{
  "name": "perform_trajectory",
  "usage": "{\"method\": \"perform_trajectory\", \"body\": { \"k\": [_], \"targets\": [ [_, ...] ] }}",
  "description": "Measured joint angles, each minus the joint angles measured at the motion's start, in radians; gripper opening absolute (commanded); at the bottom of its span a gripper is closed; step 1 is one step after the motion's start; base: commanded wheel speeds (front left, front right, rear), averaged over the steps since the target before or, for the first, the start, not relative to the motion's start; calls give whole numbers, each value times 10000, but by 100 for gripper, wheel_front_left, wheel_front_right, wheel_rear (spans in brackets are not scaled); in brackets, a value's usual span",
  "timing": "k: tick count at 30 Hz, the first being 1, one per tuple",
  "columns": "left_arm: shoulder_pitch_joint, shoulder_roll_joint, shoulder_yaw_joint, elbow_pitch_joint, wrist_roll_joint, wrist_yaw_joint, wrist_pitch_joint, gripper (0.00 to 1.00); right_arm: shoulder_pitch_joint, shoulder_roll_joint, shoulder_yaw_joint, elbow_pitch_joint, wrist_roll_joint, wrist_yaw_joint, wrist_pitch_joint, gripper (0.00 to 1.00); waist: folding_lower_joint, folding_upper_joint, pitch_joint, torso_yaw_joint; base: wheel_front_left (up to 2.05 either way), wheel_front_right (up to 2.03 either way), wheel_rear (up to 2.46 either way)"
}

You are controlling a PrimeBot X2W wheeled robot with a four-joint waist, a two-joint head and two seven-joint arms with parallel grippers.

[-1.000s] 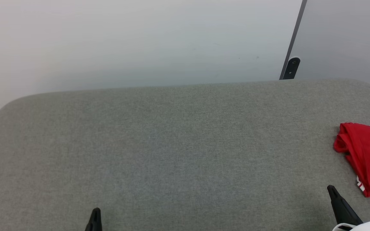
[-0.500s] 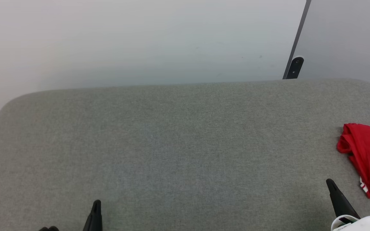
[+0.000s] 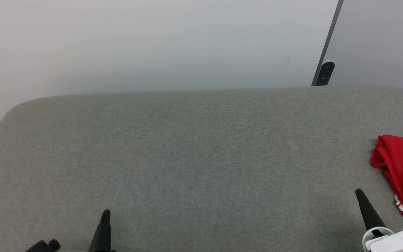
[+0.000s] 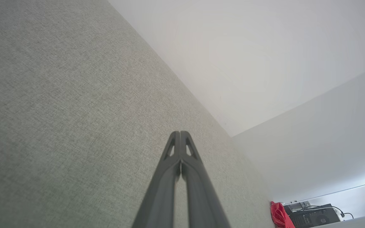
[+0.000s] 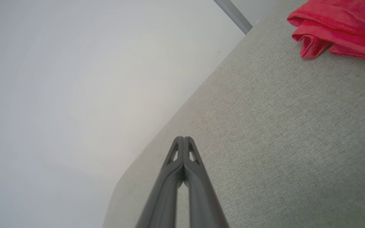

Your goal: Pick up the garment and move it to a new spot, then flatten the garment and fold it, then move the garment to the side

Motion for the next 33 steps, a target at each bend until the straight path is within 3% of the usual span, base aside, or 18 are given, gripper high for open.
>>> {"method": "perform_trajectory", "body": {
  "k": [33],
  "targets": [
    [-1081, -109, 424, 826, -3386, -527, 813, 0, -678, 318, -190, 706, 2771, 0, 15, 0, 0, 0, 95, 253, 0, 0, 0]
  ]
}}
